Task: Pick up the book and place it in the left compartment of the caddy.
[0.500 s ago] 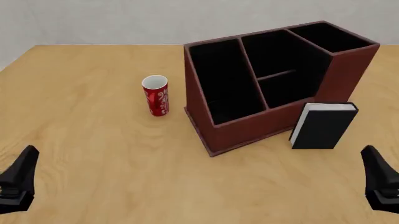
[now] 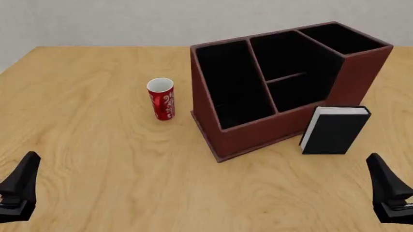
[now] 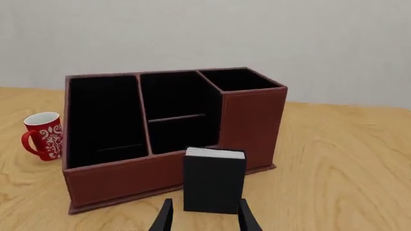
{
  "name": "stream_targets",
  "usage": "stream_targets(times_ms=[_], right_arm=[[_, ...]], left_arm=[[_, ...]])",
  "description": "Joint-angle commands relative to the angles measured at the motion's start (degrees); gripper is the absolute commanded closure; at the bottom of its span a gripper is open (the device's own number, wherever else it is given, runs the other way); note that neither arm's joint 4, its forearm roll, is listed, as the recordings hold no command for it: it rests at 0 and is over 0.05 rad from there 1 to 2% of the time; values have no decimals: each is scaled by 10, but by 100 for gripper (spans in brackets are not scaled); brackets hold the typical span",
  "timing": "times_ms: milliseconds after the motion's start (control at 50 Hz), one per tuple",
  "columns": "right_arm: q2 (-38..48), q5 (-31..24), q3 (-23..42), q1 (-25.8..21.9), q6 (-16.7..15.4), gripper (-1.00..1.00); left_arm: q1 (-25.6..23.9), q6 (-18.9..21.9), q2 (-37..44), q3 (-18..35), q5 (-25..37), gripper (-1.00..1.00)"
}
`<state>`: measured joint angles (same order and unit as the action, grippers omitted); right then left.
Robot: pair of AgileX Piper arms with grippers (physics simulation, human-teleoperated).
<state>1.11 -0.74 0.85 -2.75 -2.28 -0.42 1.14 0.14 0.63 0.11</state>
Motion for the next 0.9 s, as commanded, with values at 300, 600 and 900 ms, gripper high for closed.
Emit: stream_targets(times_ms=[300, 600, 900], right_arm=[[41, -115, 92, -73, -207, -100], [170, -173, 173, -104, -321, -100], [277, -296, 284, -114, -384, -100]], left_arm=[[-11, 26, -1, -6, -19, -100], [-8, 37, -1, 4, -35, -100], [-9, 41, -1, 6, -38, -100]])
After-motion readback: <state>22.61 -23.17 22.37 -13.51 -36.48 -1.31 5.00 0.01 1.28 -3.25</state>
